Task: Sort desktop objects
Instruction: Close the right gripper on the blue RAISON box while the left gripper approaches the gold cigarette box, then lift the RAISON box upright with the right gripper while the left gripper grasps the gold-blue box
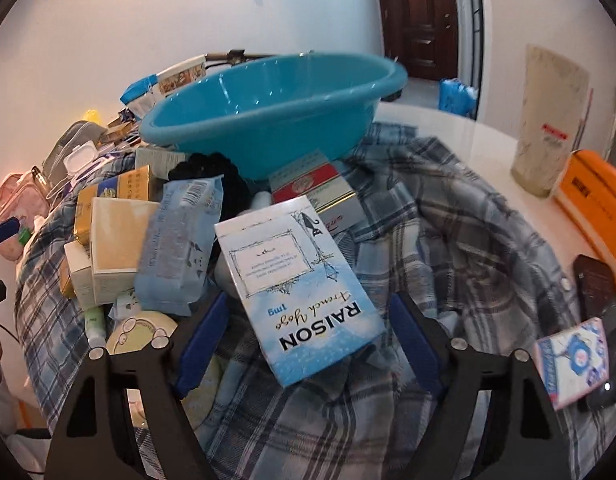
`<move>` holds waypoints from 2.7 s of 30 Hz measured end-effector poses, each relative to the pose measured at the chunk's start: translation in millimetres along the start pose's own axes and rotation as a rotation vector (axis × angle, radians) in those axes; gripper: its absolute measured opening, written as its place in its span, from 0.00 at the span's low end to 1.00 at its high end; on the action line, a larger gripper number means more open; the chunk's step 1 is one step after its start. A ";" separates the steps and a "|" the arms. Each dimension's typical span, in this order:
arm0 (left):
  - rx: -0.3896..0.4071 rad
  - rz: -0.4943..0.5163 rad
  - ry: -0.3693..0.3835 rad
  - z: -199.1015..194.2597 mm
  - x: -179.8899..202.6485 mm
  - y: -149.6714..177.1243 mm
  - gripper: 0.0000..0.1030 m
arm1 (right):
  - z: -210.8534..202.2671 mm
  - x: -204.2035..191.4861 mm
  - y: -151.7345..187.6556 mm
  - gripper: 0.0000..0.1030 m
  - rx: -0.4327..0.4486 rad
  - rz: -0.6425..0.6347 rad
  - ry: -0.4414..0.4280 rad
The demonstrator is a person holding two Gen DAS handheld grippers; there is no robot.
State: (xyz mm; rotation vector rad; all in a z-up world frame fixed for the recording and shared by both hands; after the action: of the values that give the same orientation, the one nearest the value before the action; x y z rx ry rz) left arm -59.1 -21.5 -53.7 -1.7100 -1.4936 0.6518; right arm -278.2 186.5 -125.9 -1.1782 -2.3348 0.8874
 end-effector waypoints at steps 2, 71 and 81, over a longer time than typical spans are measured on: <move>-0.004 -0.014 0.006 1.8 -3.1 1.2 1.00 | 4.5 -1.3 -0.5 0.77 -0.009 -0.027 0.012; -0.099 -0.056 0.026 50.6 -19.0 19.9 1.00 | -10.5 21.0 -5.6 0.32 0.034 0.065 0.207; -0.094 -0.060 0.031 53.6 -18.7 21.4 1.00 | -10.0 52.9 1.5 0.22 0.029 0.146 0.187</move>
State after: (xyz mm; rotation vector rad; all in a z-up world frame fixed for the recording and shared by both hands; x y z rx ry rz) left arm -92.1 -29.0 -104.0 -1.7307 -1.5695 0.5292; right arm -302.2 233.9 -117.1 -1.3714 -2.1038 0.8174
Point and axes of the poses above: each gripper's, at about its wrist camera, not at the fingertips, and z roughly the way its jaws point, x to its right, y to its underside, the point moved 6 cm from there along z, roughly the way its jaws point, and after that the axes turned 15 degrees about y, right-handed, at the moved point
